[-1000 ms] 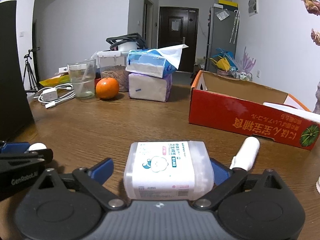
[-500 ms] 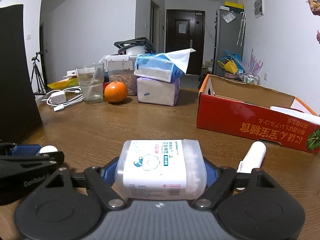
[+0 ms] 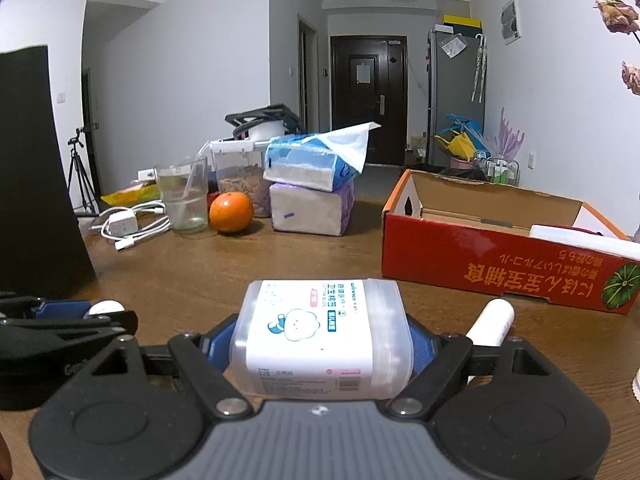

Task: Organize rigid objects
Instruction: 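Carry the white lid and wipes box over the cardboard box with both tools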

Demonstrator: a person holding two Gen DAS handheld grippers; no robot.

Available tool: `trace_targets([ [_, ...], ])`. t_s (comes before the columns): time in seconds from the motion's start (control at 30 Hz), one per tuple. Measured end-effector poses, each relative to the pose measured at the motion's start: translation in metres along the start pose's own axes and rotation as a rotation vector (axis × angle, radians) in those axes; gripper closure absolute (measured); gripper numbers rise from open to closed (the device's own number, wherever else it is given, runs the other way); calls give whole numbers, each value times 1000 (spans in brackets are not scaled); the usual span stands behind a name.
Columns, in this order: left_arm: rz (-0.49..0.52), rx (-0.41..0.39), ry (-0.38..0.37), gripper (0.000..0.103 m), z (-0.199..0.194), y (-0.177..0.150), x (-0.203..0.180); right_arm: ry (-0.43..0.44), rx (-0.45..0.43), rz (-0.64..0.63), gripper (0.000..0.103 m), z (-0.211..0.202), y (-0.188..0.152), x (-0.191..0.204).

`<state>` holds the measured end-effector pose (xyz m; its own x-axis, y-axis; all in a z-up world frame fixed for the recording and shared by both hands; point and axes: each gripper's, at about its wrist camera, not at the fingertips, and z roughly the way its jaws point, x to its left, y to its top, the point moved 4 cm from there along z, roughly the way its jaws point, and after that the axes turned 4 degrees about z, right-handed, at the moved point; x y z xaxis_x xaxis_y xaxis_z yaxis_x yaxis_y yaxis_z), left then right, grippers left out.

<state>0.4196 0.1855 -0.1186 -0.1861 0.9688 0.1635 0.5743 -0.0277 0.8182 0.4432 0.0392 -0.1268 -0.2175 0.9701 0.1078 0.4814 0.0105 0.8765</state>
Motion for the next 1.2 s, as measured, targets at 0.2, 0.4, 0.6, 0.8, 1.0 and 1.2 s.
trace_targets([
  [0.2,10,-15,4,63,-6,12,-16,6,-23,34,22,-10,7,-19],
  [0.4,25,-46,-14,62,-15,24,-44,-5,-51,65,22,-20,14,-47],
  [0.6,17,-60,-44,63,-19,34,-73,-31,-78,86,22,-28,20,-76],
  [0.8,9,-72,-69,62,-19,44,-100,-52,-99,112,22,-33,26,-104],
  [1.0,2,-83,-92,62,-19,53,-127,-76,-119,132,22,-36,33,-132],
  [1.2,1,-93,-111,63,-18,62,-151,-96,-137,139,22,-38,39,-156],
])
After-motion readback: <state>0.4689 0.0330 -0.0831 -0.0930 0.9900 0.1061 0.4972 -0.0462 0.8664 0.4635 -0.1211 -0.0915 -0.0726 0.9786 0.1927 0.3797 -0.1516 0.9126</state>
